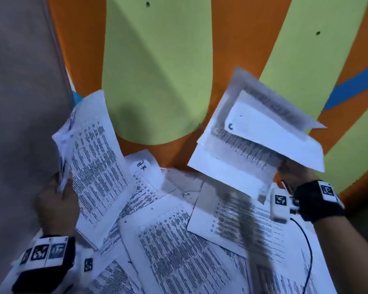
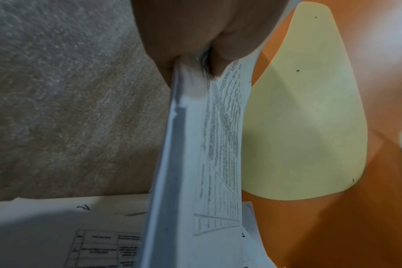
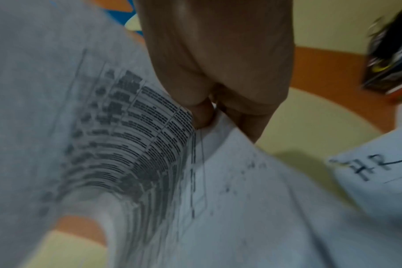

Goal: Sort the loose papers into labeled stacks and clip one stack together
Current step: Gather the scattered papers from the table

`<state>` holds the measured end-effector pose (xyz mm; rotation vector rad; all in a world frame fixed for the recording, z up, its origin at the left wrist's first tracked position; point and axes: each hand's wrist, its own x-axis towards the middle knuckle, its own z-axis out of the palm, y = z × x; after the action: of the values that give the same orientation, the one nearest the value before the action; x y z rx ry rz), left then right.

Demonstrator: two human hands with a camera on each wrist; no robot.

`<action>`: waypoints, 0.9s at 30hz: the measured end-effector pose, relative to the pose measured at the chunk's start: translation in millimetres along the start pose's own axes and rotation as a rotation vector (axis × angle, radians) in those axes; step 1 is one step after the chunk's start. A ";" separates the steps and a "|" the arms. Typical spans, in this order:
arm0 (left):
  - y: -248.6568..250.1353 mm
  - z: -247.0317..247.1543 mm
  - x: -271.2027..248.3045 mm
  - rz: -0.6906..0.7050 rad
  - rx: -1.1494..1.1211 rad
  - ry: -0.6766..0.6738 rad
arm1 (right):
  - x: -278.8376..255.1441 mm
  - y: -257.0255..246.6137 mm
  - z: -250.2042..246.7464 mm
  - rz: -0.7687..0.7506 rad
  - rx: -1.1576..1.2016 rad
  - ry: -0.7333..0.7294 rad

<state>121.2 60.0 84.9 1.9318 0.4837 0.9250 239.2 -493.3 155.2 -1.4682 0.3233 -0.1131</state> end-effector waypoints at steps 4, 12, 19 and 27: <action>15.2 8.6 -6.2 0.006 -0.083 0.011 | -25.3 2.6 -10.0 -0.053 -0.116 0.031; 36.9 26.3 -21.5 0.063 -0.020 -0.032 | -18.3 34.4 -31.3 0.019 -1.323 -0.286; 57.1 35.6 -34.0 0.112 -0.055 -0.063 | -1.7 94.1 -11.8 0.024 -1.474 -0.351; 51.6 41.9 -31.7 0.041 -0.092 -0.051 | -1.5 92.7 -7.8 -0.152 -1.450 -0.322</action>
<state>131.2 -10.5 103.7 1.8834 0.3670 0.9060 224.4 -490.5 63.4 -2.8972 -0.0331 0.3127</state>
